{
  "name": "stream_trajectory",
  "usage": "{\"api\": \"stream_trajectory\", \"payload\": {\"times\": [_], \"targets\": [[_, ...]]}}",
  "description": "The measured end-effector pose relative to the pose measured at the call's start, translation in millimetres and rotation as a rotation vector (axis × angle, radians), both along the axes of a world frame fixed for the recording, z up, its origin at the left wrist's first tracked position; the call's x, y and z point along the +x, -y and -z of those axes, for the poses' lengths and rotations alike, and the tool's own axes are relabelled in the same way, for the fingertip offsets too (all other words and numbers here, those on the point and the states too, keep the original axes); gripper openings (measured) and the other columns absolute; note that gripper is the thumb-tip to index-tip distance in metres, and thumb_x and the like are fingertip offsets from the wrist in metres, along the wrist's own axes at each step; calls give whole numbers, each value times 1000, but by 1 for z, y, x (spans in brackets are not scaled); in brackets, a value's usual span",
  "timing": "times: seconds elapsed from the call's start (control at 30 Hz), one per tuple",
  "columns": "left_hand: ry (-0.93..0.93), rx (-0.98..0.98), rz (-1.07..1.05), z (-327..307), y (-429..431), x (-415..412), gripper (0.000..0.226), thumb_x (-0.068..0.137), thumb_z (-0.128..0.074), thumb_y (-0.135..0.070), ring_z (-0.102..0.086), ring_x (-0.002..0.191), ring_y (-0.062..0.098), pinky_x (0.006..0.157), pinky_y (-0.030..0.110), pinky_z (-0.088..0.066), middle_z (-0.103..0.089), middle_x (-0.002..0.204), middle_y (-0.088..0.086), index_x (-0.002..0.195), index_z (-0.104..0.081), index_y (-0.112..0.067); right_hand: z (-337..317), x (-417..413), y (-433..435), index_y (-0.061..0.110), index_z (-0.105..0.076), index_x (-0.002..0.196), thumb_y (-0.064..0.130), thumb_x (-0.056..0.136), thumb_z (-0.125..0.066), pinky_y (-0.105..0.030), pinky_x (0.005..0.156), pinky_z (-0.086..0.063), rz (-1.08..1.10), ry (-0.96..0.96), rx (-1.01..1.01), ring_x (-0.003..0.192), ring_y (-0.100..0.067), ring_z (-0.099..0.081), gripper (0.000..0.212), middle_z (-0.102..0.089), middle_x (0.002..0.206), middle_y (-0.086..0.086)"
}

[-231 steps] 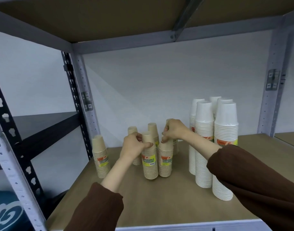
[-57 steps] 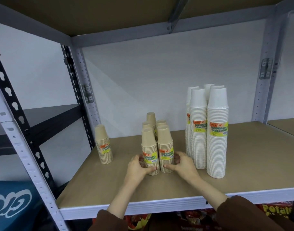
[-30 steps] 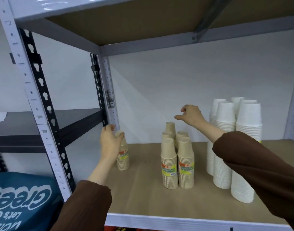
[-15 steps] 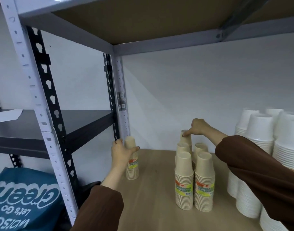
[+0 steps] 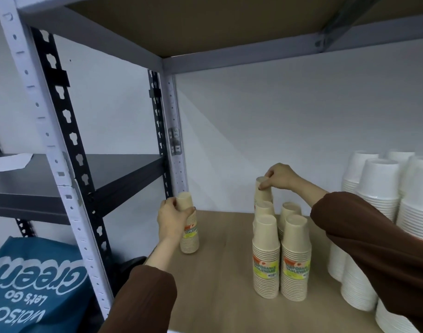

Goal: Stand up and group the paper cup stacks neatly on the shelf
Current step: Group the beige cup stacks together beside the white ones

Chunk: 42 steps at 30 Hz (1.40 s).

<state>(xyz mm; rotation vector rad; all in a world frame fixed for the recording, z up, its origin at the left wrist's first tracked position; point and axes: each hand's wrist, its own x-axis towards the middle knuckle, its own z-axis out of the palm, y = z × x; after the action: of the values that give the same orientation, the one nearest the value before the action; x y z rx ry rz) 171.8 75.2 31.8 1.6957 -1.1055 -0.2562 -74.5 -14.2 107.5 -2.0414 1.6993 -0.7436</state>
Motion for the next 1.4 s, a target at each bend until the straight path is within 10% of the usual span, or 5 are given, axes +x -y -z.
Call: {"api": "stream_trajectory", "payload": {"times": [0.17,0.77,1.1,1.4], "targets": [[23,-29,-20,-14,-18,12,49,75,-74,-20,-59,104,32,87,39,-48,-59,118,16,116,-55,-3,-21,18,-19,-1,-66,105,18,70,-78,-27,73,-43,-70,132,-67,90,-17,-53,41,-64,107,-12],[211,4,139,-46,-104,17,53,72,-77,-22,-57,89,19,72,28,-47,-65,110,12,116,-57,-2,-31,66,-135,-1,-68,101,18,72,-76,-17,55,-42,-344,90,-44,62,-8,-52,35,-61,88,-6],[228,-18,305,-39,-133,-35,55,70,-78,-23,-56,87,17,61,17,-42,-60,97,3,118,-58,-4,-4,12,-184,3,-68,101,19,70,-77,-30,79,-48,-226,42,-69,85,-14,-55,36,-61,88,-1],[150,-6,435,-21,-127,-91,59,67,-80,-22,-56,83,16,63,20,-44,-60,92,3,119,-58,-5,14,-41,-200,1,-70,98,17,67,-79,-22,62,-43,-63,71,-122,82,-15,-57,35,-64,86,-6]]}}
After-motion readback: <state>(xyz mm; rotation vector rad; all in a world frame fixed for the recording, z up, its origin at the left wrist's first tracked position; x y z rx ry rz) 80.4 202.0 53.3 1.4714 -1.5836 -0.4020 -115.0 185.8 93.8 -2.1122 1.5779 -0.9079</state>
